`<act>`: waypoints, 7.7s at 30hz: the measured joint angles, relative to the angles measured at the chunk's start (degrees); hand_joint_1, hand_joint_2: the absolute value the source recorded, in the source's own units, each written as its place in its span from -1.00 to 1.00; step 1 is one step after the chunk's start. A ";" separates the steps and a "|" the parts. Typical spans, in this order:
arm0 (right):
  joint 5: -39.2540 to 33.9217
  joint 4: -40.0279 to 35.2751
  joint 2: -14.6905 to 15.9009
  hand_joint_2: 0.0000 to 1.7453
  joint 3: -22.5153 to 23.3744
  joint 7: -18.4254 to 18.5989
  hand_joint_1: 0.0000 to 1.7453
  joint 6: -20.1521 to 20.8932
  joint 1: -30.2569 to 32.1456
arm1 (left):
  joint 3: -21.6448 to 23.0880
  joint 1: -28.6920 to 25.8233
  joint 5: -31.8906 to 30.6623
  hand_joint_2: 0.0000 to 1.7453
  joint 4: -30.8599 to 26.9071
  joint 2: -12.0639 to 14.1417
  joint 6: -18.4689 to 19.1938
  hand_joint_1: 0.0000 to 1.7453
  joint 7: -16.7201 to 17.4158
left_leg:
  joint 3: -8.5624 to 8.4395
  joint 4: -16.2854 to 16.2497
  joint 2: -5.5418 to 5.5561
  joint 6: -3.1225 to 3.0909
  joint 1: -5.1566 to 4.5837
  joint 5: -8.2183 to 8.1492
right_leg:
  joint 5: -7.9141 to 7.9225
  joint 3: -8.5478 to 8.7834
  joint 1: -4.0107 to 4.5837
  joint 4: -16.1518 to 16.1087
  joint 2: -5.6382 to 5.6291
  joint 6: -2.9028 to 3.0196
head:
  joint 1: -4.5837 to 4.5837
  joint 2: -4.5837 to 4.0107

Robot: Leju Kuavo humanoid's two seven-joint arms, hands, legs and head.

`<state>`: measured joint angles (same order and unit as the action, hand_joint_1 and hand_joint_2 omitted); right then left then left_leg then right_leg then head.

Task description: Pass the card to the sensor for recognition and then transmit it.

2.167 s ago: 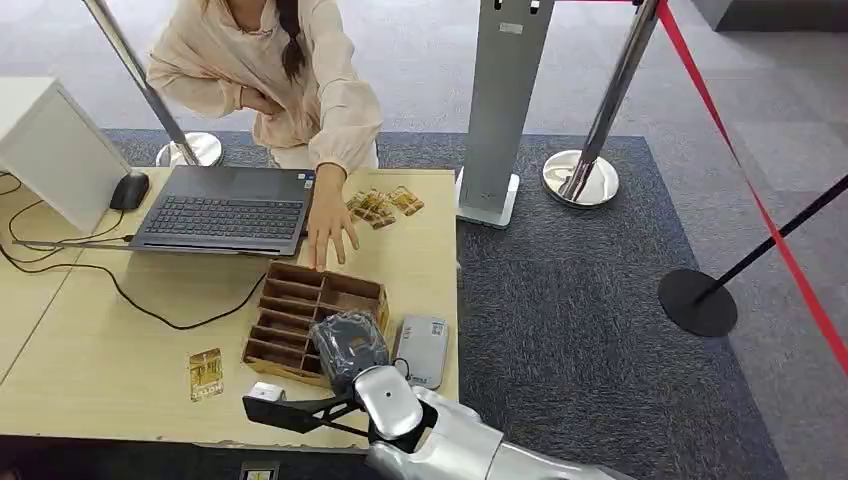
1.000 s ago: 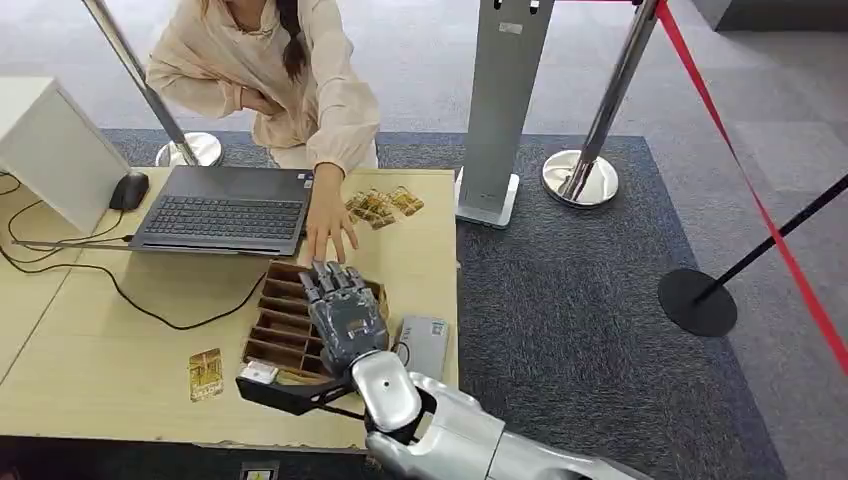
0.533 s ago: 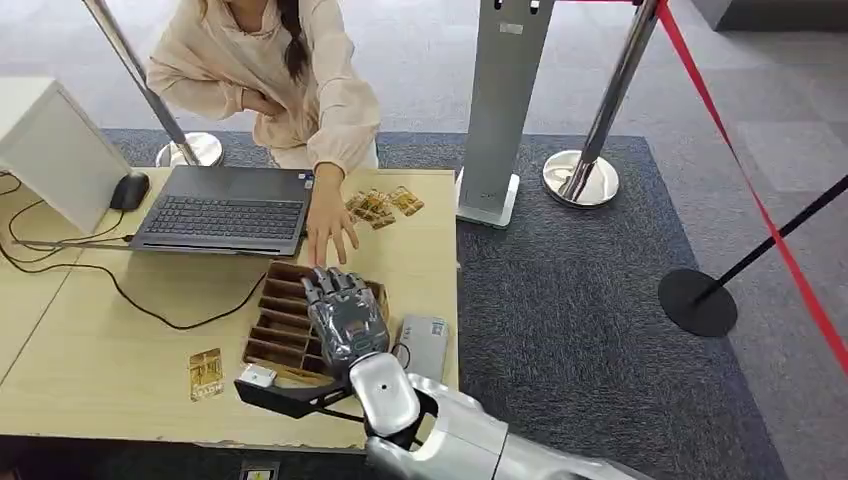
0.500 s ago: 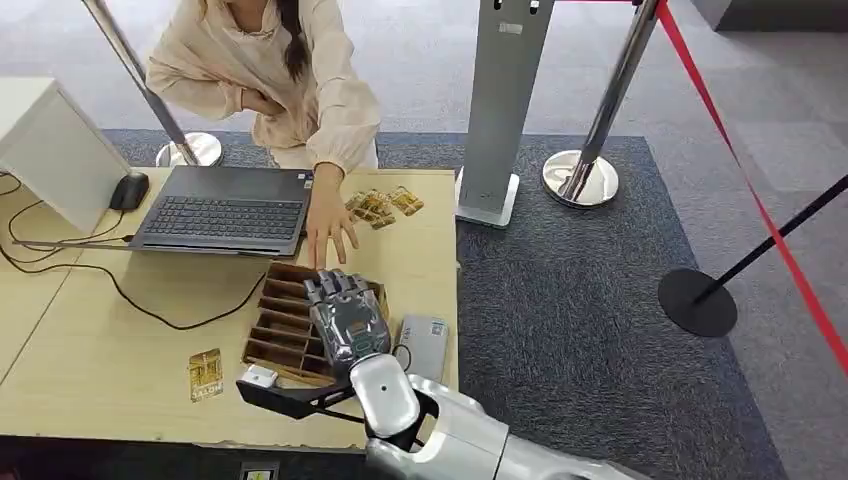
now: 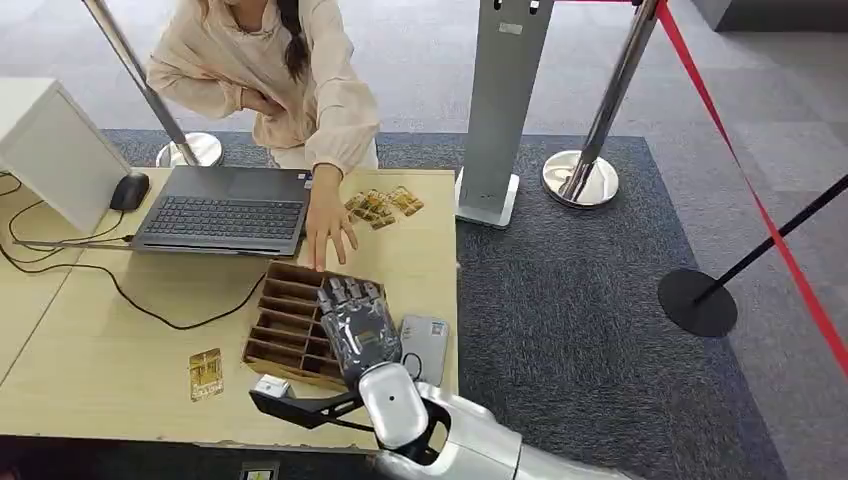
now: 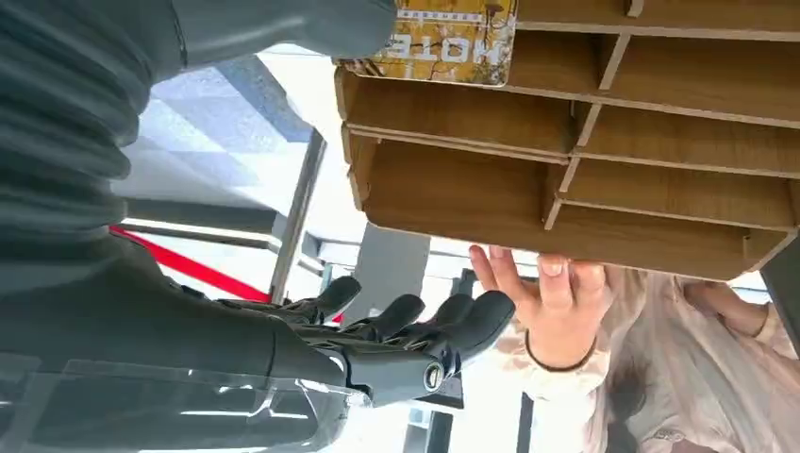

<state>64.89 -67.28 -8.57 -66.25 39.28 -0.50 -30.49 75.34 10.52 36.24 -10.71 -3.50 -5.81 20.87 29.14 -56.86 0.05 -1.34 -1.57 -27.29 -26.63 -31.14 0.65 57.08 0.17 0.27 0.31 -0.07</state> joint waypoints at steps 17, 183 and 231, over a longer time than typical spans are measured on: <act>-1.11 -1.68 2.10 1.00 0.39 0.11 -0.26 2.38 1.21 | 0.00 0.02 0.00 -1.00 -0.15 0.31 0.00 -1.00 -0.04 | 0.02 0.00 0.00 0.00 0.00 0.00 | 0.00 0.00 0.00 0.00 0.00 0.00 | -0.02 0.02; -9.70 -2.86 1.25 1.00 11.21 0.74 -1.00 3.20 -15.33 | -0.20 -0.37 0.39 -1.00 -0.13 -1.92 -3.13 -1.00 1.42 | -0.15 0.00 0.05 0.00 -0.02 0.00 | 0.02 0.17 -0.02 0.00 0.01 0.02 | 0.00 0.02; -26.65 -44.83 22.16 1.00 21.29 -23.94 -1.00 -38.55 24.31 | -4.96 -2.33 6.08 -1.00 0.17 -0.13 -2.93 -1.00 -5.31 | -0.25 0.00 -0.02 -0.01 -0.02 -0.09 | -0.02 0.28 -0.02 -0.05 -0.05 -0.03 | -0.02 0.00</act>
<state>38.24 -112.10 13.59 -44.96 15.34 -39.06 -6.18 70.38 8.19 42.32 -10.54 -3.63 -8.74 15.56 28.89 -56.86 0.03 -1.35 -1.59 -27.38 -26.66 -30.86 0.63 57.02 0.12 0.25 0.28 -0.07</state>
